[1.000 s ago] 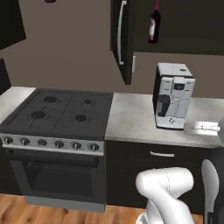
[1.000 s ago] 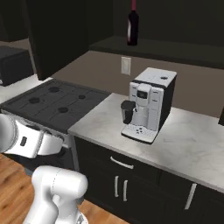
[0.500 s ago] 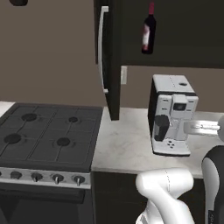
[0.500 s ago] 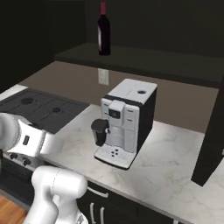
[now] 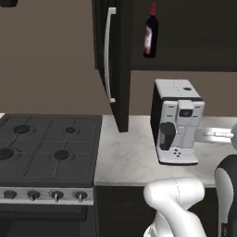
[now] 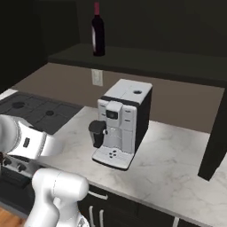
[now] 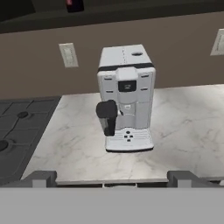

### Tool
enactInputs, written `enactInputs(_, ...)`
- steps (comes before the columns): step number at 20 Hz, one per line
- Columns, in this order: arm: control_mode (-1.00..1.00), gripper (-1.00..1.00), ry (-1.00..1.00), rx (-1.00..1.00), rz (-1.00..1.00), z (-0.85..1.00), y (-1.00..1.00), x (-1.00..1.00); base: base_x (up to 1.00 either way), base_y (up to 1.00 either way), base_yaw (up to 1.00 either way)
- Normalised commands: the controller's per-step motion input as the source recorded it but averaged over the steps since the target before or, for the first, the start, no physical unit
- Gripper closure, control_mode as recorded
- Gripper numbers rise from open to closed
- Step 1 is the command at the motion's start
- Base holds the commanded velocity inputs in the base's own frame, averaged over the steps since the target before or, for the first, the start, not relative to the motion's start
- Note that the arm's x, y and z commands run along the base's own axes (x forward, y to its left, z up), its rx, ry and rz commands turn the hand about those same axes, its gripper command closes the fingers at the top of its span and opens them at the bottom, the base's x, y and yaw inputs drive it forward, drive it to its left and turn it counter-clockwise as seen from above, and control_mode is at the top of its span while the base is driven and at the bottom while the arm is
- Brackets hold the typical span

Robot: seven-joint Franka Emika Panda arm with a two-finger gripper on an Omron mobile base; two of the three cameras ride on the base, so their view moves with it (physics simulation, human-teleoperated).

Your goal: Open the cabinet directly in front. Then move the wine and the mug to the dining counter with the candle on it.

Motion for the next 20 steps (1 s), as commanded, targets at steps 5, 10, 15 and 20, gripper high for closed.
enactInputs(5,1.0,-1.0,0.0,0.0,0.0,0.0,0.0,0.0,0.05,0.02,-0.34)
enactInputs(10,1.0,-1.0,0.0,0.0,0.0,0.0,0.0,0.0,0.43,0.0,-0.06)
enactInputs(15,1.0,-1.0,0.0,0.0,0.0,0.0,0.0,0.0,0.99,0.0,-0.05)
enactInputs(20,-1.0,-1.0,0.0,0.01,0.0,0.23,0.0,0.09,0.4,0.0,-0.02)
